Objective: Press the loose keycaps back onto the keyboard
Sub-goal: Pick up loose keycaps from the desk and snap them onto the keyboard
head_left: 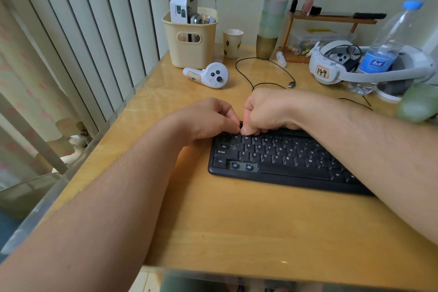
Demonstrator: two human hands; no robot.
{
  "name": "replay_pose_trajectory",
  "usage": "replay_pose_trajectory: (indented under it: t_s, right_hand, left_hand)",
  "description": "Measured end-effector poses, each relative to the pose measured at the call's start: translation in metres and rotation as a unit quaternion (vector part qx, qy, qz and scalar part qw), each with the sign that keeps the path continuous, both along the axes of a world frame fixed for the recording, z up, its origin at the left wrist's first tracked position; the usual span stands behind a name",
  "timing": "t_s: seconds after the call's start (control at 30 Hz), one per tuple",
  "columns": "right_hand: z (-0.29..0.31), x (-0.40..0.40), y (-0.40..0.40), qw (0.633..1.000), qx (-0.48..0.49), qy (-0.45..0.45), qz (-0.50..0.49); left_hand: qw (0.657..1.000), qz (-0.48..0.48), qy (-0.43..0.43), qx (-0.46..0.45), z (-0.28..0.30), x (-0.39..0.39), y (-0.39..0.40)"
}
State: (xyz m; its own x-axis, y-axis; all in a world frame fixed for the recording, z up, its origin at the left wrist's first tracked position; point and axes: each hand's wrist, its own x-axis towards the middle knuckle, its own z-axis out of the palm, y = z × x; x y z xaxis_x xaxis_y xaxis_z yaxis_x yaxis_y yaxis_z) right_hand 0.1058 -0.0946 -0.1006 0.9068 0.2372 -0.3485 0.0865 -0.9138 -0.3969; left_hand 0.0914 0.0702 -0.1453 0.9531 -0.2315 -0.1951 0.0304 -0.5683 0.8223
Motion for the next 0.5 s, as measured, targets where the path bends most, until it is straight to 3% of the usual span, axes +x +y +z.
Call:
replay_pose_trajectory:
  t_s: [0.23,0.4,0.5]
  right_hand:
    - [-0.002,-0.005,0.005,0.995,-0.062,-0.074,0.017]
    - [0.001,0.002,-0.014,0.998,0.063,0.007,0.026]
    - [0.002,0.004,-0.028,0.993,0.037,-0.053,0.096]
  left_hand:
    - [1.0,-0.006,-0.001,0.011,0.001,0.0,0.0]
    - [0.999,0.009,0.017,-0.03,-0.001,0.005,0.009]
    - [0.999,0.022,0.011,-0.039,-0.004,0.009,0.011]
